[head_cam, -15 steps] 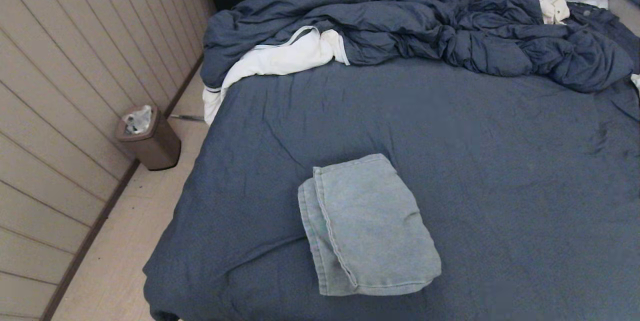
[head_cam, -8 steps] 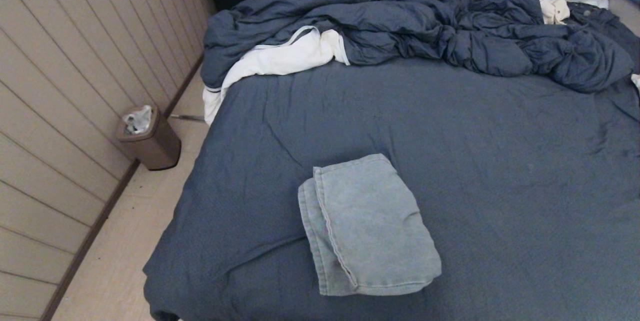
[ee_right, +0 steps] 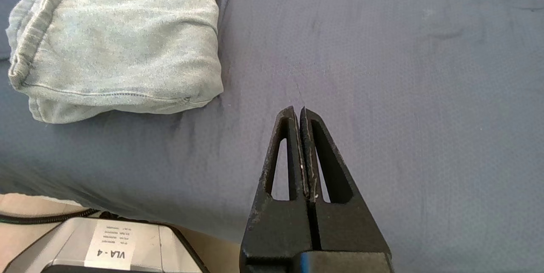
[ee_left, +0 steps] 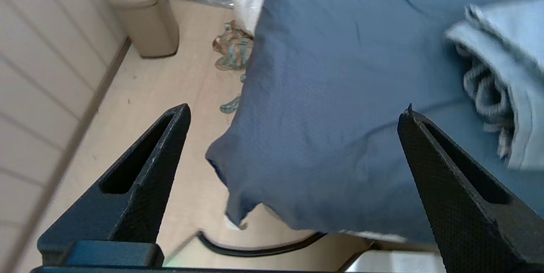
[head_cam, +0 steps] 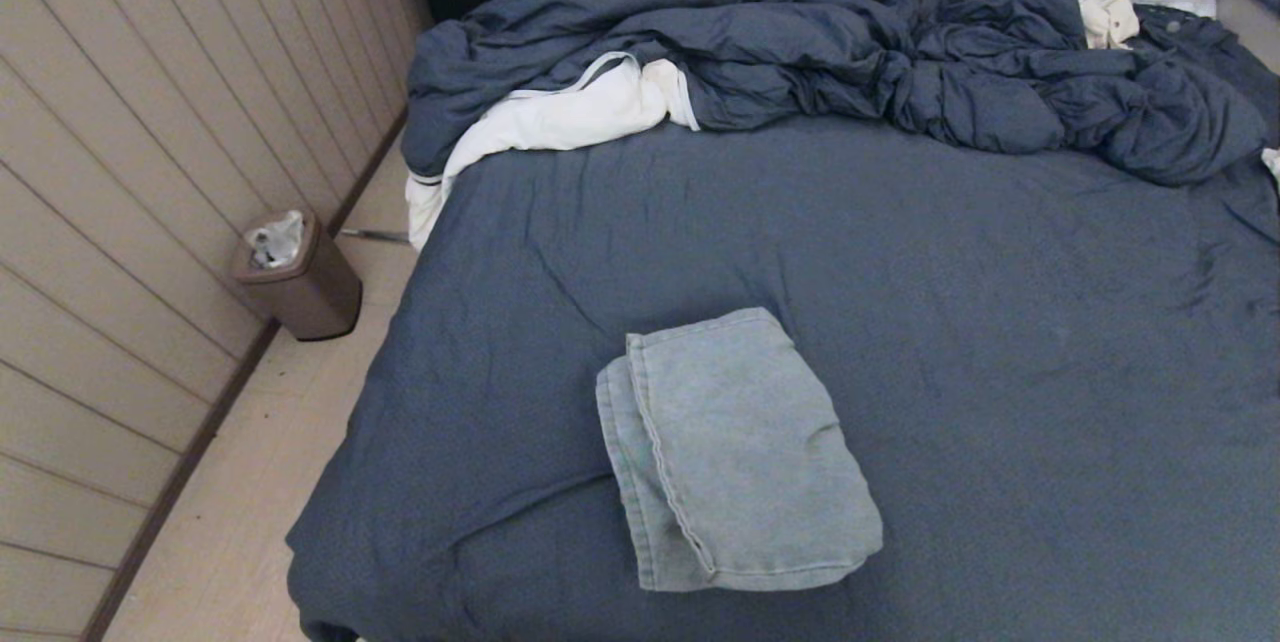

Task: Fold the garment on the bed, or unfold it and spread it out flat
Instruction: Unford the blue shorts

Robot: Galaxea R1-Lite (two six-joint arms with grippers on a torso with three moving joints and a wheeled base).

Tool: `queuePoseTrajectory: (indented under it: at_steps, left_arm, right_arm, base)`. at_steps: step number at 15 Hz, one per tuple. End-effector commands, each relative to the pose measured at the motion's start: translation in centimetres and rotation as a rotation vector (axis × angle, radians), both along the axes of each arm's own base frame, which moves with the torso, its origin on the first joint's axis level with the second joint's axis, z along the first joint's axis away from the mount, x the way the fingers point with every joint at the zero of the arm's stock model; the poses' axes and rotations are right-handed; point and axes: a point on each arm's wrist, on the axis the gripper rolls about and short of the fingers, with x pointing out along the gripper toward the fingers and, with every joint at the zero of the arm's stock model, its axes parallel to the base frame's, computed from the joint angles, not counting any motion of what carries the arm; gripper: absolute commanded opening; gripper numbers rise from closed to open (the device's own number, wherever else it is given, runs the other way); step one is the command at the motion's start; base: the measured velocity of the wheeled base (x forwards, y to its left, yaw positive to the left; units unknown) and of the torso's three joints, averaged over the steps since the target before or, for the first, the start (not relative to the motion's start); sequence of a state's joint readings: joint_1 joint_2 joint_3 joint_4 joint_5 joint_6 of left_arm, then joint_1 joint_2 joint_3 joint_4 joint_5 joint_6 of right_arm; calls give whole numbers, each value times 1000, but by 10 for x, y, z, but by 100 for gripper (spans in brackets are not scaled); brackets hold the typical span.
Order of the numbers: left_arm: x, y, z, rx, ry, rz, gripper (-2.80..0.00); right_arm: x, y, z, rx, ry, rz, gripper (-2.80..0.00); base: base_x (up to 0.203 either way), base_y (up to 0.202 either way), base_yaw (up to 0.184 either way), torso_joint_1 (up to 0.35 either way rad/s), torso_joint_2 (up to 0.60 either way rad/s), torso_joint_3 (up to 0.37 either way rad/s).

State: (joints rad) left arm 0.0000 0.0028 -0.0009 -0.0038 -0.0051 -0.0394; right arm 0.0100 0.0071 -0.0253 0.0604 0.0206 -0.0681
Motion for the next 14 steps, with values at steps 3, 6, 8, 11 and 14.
queuePoseTrajectory:
  at_steps: [3,6,8,11,14]
  left_arm:
    - [0,0,0,-68,-4,17,0]
    - [0,0,0,-73,-6,19,0]
    - [0,0,0,-74,-6,19,0]
    - [0,0,0,-74,-6,19,0]
    - [0,0,0,-74,-6,19,0]
  right_arm:
    - [0,0,-1,3,-1,0,-280]
    - [0,0,-1,7,1,-8,-280]
    - [0,0,-1,9,-8,-11,-280]
    - [0,0,-1,9,-8,-11,-280]
    - [0,0,-1,9,-5,-11,-280]
  base:
    - [0,0,0,0,0,0]
    - [0,0,0,0,0,0]
    - [0,0,0,0,0,0]
    - [0,0,0,0,0,0]
    - [0,0,0,0,0,0]
